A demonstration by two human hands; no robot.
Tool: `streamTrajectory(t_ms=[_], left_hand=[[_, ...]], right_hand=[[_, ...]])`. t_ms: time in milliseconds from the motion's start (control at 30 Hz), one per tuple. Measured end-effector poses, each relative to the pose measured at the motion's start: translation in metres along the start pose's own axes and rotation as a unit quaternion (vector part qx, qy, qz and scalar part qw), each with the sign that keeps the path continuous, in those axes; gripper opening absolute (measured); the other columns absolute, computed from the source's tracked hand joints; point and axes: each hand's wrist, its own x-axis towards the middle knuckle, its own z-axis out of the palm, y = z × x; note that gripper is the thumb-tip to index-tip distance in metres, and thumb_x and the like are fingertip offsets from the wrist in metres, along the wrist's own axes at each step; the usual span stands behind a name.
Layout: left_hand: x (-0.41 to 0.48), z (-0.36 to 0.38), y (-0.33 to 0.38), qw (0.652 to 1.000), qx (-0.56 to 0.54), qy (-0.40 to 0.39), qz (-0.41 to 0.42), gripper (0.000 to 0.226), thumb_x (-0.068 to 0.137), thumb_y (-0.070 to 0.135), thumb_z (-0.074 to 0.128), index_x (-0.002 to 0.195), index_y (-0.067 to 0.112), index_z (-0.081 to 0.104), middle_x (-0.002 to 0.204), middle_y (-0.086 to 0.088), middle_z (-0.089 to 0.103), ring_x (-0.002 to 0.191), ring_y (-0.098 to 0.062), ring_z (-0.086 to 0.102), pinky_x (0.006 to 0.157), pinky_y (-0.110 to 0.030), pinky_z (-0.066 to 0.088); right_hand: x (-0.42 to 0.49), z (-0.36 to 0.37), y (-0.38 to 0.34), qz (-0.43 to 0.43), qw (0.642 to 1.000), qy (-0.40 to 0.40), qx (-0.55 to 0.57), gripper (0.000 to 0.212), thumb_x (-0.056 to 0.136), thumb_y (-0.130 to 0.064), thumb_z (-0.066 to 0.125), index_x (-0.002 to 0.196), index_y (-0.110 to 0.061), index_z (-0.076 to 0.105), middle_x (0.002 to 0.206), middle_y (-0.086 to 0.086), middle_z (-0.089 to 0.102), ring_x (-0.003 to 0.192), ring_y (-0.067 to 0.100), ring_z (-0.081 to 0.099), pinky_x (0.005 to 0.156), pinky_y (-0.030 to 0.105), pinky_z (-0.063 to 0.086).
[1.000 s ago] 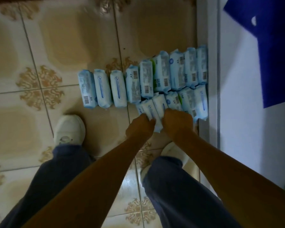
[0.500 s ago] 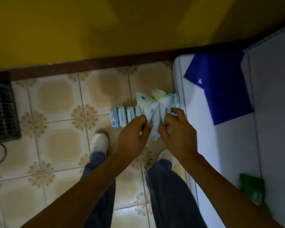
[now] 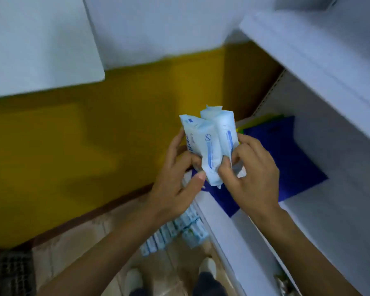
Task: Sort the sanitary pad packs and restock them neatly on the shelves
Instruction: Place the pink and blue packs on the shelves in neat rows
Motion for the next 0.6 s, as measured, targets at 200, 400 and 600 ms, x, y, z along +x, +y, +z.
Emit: streamTrajectory(t_ms=[200,400,600], left_hand=[[0.061,-0.027,0.083,0.987,0.054,-0.009,0.149,0.018,0.083,0.021,0.068,0.094,0.007,0.064,0.147,-0.016,0.036,0.133,0.004,0.034,0.098,-0.015,0.040],[0.102,-0.020,0.140,0.976,0.051,0.061,0.201,0.082,0.062,0.039,0.087,0.123,0.027,0.034,0.148,0.004,0.028,0.133,-0.012,0.038,0.104,-0.024,0.040],[0.131,-0.012,0.180,0.978,-0.034,-0.102,0.181,0.125,0.052,0.042,0.092,0.135,0.066,0.003,0.128,0.052,0.031,0.130,0.002,0.042,0.108,-0.036,0.039]], right_hand=[[0.040,-0.085,-0.039,-0.038,0.990,0.131,-0.037,0.022,0.081,-0.013,0.066,0.066,-0.005,0.052,0.108,0.009,0.066,0.095,0.019,0.063,0.062,0.029,0.048],[0.056,-0.140,-0.052,-0.063,0.978,0.179,-0.087,0.011,0.083,-0.022,0.058,0.086,-0.014,0.051,0.112,0.006,0.066,0.090,0.015,0.058,0.063,0.029,0.046],[0.060,-0.181,-0.060,-0.018,0.980,0.194,-0.027,0.017,0.082,-0.028,0.055,0.098,-0.029,0.051,0.105,-0.006,0.063,0.089,0.007,0.056,0.068,0.017,0.045]])
